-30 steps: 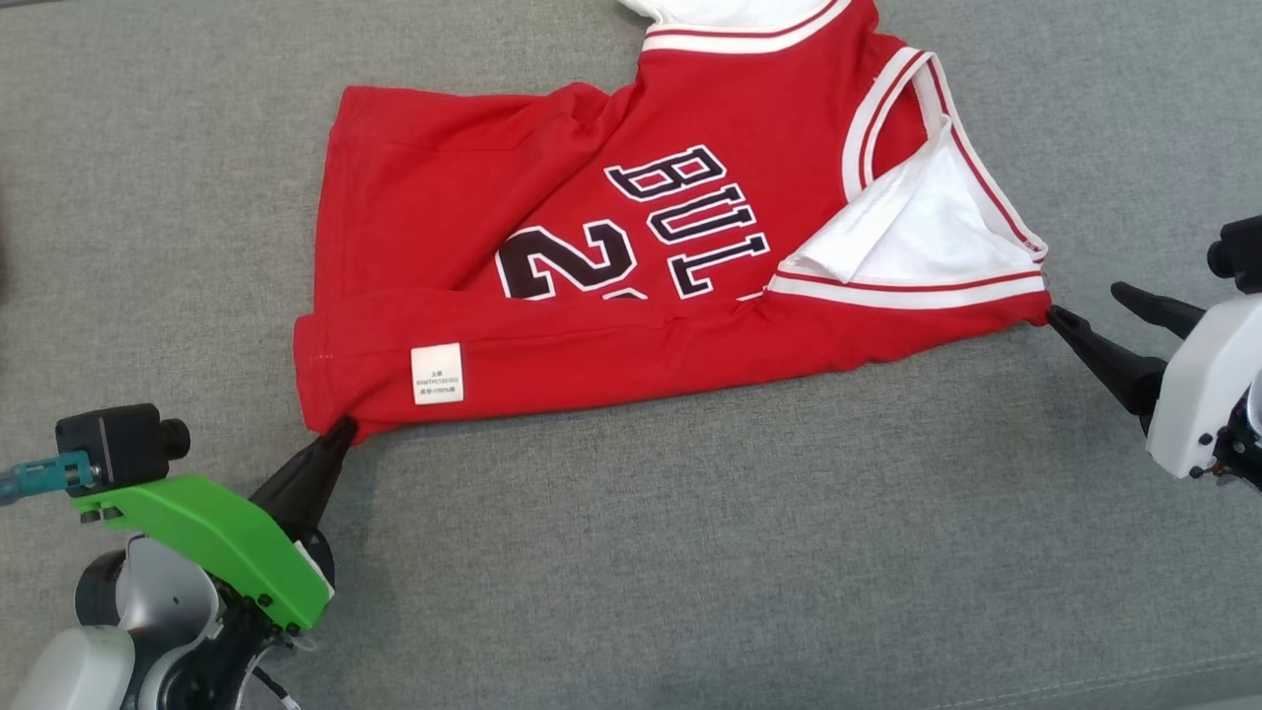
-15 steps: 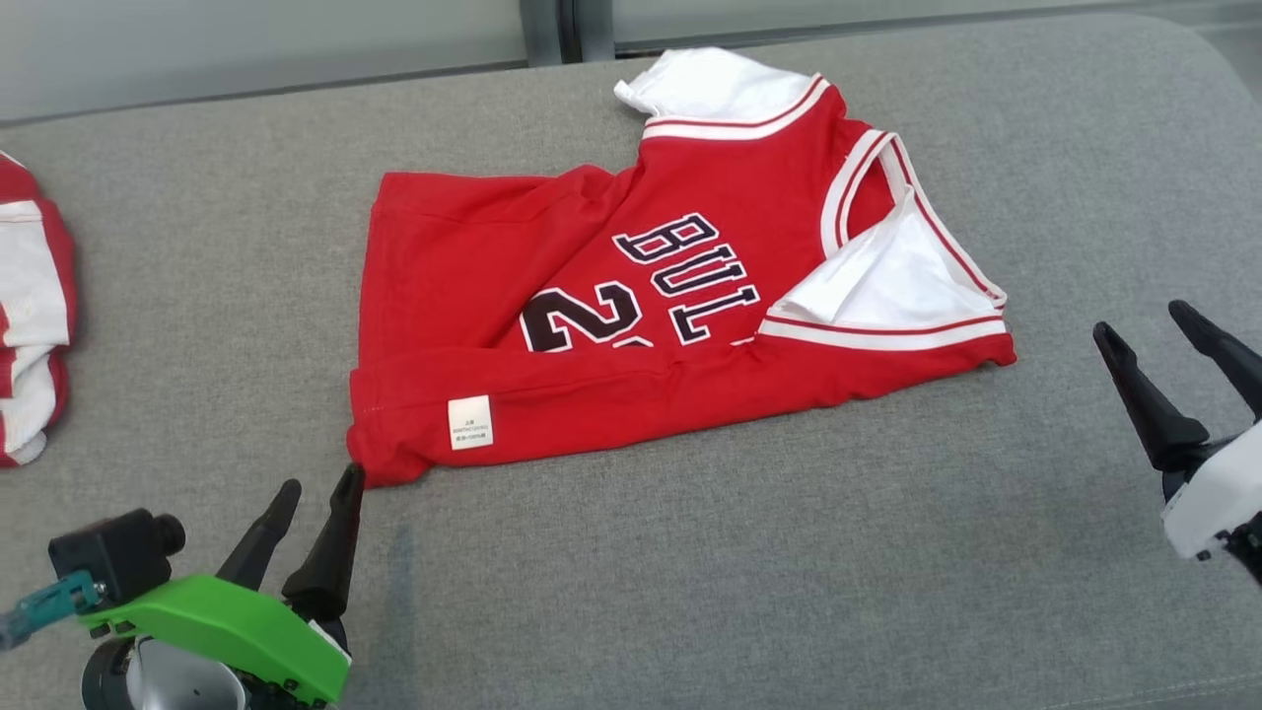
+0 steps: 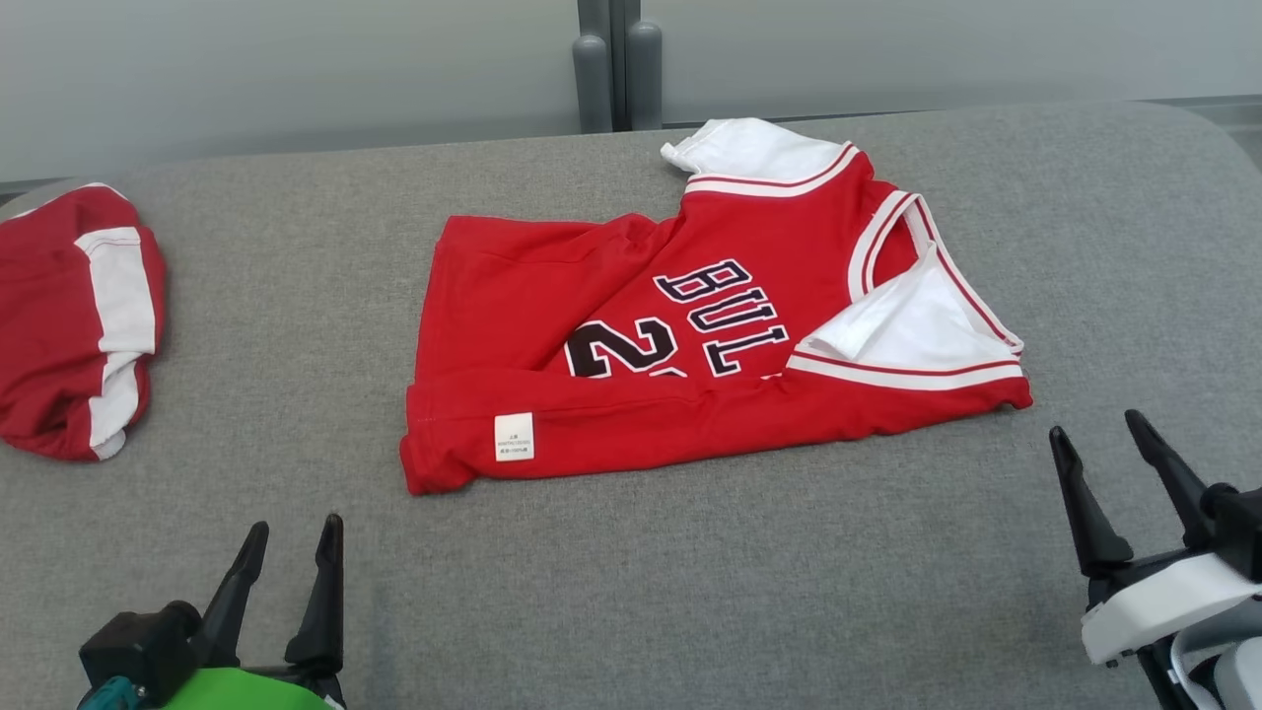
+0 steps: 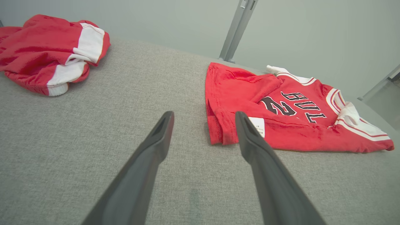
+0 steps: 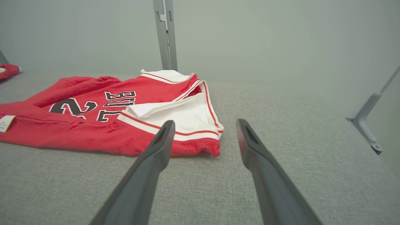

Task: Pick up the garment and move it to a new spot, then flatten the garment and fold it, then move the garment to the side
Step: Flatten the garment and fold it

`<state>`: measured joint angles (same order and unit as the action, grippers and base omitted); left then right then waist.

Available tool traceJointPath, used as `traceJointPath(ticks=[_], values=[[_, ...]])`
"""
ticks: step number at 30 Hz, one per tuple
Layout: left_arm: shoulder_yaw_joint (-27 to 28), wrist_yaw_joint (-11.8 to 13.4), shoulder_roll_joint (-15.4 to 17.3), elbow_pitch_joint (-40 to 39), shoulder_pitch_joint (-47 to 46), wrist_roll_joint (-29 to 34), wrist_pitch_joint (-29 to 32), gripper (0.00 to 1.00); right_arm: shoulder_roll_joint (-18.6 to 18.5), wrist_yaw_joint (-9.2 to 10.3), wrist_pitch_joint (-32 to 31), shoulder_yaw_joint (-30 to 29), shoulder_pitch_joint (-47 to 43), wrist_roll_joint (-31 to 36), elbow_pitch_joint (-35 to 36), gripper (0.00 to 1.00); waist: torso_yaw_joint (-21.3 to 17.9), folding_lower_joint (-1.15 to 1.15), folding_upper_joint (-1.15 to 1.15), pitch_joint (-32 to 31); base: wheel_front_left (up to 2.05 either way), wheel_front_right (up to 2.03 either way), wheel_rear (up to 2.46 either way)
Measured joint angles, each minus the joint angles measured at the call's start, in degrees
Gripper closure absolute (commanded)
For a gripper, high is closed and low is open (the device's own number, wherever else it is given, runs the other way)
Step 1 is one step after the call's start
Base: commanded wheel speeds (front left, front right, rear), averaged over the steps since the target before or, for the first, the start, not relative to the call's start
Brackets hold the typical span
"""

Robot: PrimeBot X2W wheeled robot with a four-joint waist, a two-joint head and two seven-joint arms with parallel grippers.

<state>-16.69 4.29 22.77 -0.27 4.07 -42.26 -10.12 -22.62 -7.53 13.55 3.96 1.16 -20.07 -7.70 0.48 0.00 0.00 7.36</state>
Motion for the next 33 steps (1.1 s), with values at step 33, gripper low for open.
traceJointPath(ticks=[33], values=[[5.6,-11.4,-8.5,10.7,-9.8,14.0,7.5,0.00,-6.4,0.00,-17.3,9.8,18.8,-5.5,-8.4,0.00,0.4,0.00,0.00,4.4,0.00,0.00,0.00]])
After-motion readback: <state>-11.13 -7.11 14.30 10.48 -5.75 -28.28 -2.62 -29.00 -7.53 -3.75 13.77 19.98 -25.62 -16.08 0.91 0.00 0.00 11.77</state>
